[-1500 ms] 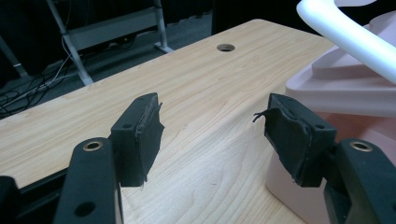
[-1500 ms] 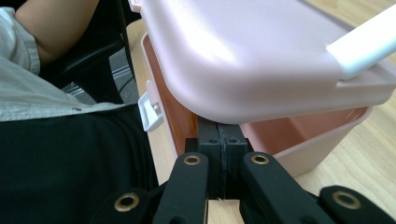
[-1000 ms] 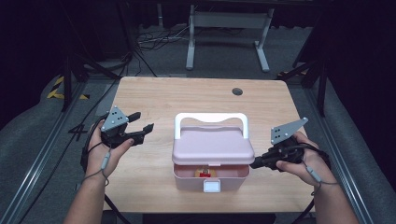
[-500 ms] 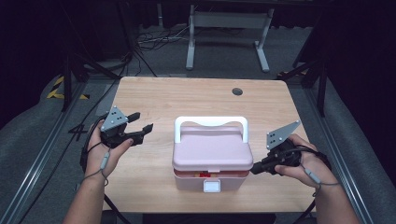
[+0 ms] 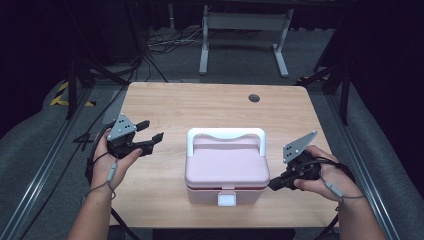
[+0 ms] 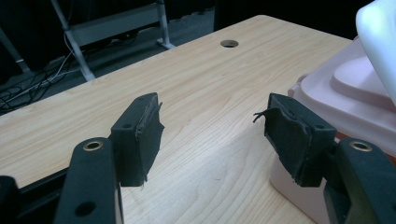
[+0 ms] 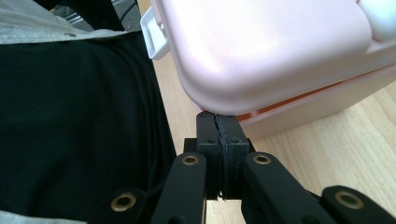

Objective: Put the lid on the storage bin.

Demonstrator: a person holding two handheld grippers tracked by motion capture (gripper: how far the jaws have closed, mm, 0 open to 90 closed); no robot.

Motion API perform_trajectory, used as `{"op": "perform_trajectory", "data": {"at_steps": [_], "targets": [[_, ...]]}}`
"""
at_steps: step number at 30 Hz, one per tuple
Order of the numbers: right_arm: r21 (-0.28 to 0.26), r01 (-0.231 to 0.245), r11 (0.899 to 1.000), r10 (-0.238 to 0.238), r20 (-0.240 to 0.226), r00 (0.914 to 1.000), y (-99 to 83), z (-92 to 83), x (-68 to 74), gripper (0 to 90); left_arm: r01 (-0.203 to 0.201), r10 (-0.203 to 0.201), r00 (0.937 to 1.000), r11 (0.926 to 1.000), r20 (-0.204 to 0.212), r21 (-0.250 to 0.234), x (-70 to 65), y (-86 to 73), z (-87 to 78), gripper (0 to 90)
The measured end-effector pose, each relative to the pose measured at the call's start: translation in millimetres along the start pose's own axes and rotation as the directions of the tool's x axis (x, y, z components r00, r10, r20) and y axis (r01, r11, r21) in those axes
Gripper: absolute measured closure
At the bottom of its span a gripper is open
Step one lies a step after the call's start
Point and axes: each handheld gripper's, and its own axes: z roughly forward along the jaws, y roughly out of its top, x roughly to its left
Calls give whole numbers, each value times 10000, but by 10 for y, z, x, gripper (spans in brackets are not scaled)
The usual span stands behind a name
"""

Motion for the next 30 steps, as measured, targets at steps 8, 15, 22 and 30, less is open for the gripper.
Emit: {"op": "perform_trajectory", "data": {"at_steps": [8,15,22,30], "targets": [[307,-28,9995,31,-99,9999,-9,17,3,896,6,-6,10000,10000,18,35,-3,0,5,368],[84,69,9999,-67,-244,9997,-4,-6,26,894,-4,3,10000,10000,21,53,-3,-2,7,367],[-428,146,9990,-159,-303,9994,-15,-72,28,850,-35,35,10000,9999,-4,97,-7,-3,18,368],[-3043,89,9525,15,339,9994,-21,-342,-65,605,61,-57,9999,9997,-145,239,-29,-96,0,368]]}}
